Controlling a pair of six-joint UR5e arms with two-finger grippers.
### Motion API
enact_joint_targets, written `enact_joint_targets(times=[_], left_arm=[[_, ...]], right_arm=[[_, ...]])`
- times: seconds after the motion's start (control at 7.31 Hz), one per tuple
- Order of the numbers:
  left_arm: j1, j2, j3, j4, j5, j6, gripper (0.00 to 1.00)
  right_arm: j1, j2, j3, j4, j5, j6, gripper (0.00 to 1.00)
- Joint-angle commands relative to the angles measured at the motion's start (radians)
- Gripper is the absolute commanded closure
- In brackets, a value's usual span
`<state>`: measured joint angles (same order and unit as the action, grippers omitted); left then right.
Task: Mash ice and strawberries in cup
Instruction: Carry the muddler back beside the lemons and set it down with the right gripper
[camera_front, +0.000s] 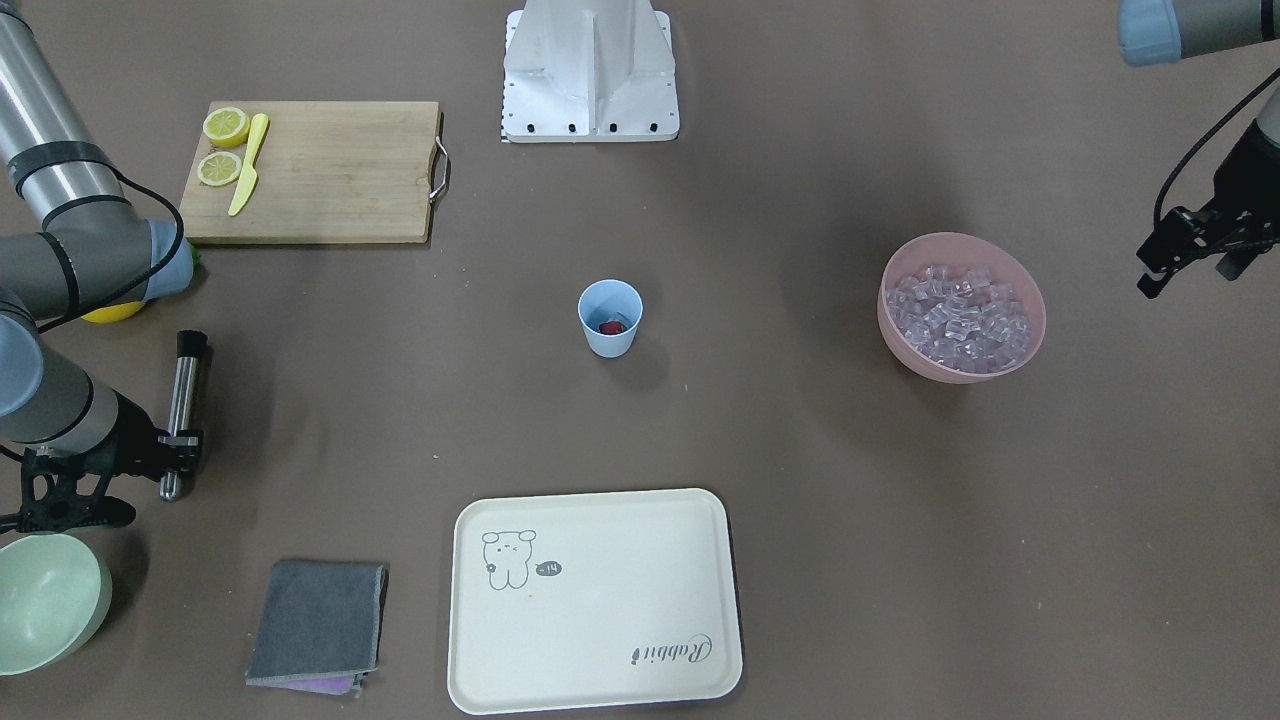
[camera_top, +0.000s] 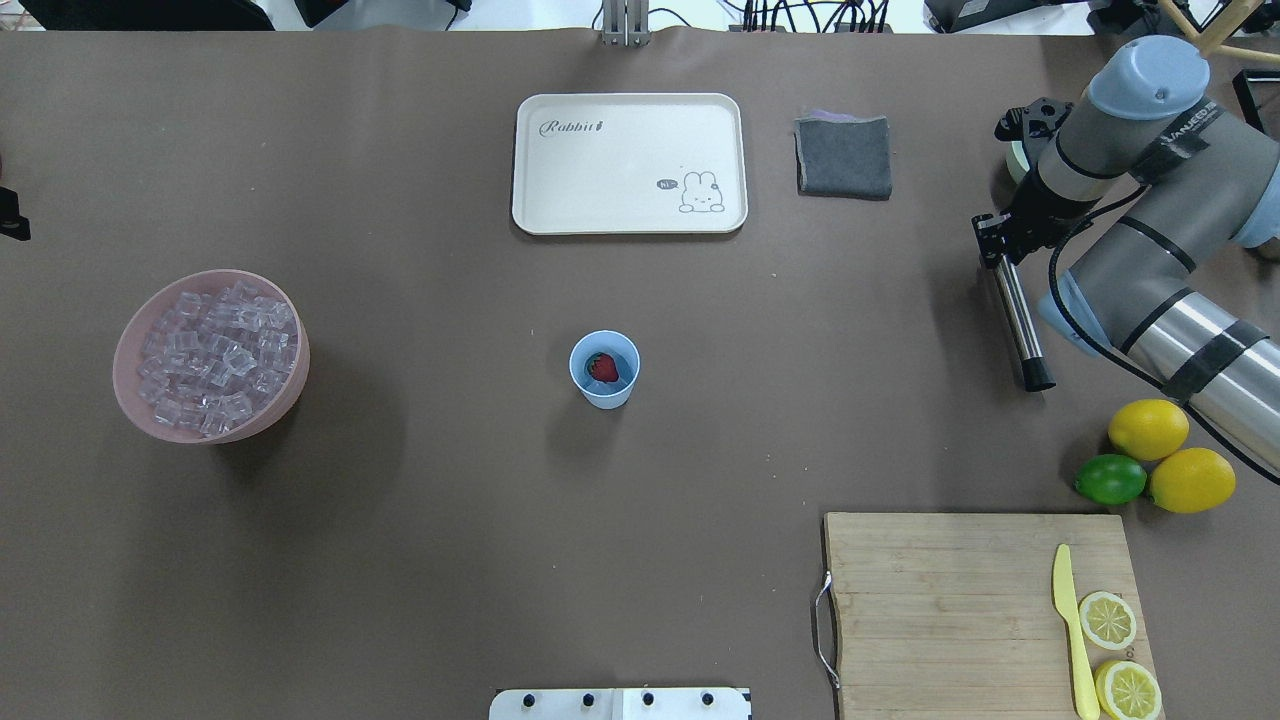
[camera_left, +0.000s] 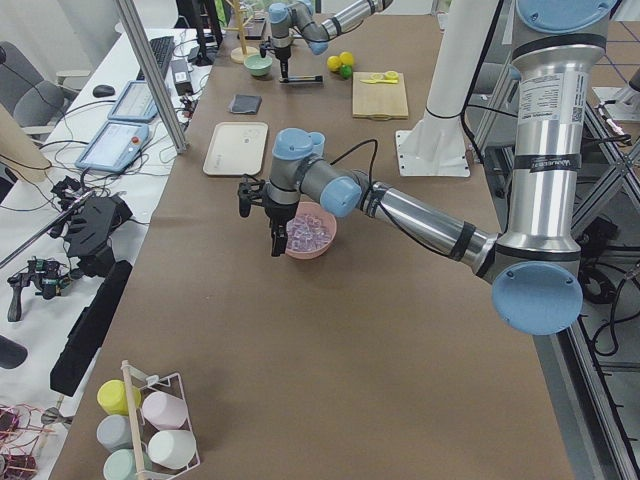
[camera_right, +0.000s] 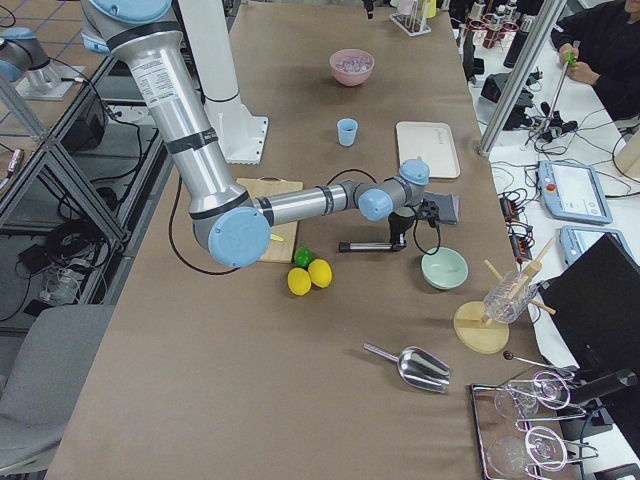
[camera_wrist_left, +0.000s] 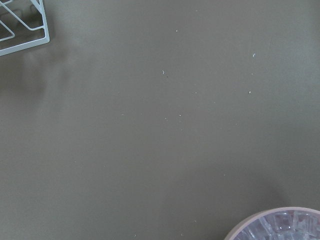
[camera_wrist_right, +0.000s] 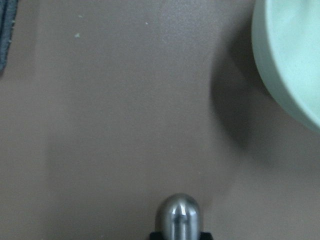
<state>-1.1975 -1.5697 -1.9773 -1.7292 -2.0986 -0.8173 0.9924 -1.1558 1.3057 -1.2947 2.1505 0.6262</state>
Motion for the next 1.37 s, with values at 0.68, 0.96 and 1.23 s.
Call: enact_joint_targets(times=[0.68, 0.96, 1.23], left_arm=[[0.030, -0.004, -0.003, -0.020, 0.005, -0.063, 0.02], [0.029, -0.006, -0.003, -0.020, 0.005, -0.054, 0.02], [0.029, -0.012, 0.000, -0.012, -0.009, -0.043, 0.02]], right_arm=[[0.002, -0.005, -0.009, 0.002, 0.008, 0.003, 0.00], [0.026, 0.004, 0.006, 0.002, 0.025, 0.001, 0.00], [0.078, 0.013, 0.026, 0.003, 0.100, -0.005, 0.00]])
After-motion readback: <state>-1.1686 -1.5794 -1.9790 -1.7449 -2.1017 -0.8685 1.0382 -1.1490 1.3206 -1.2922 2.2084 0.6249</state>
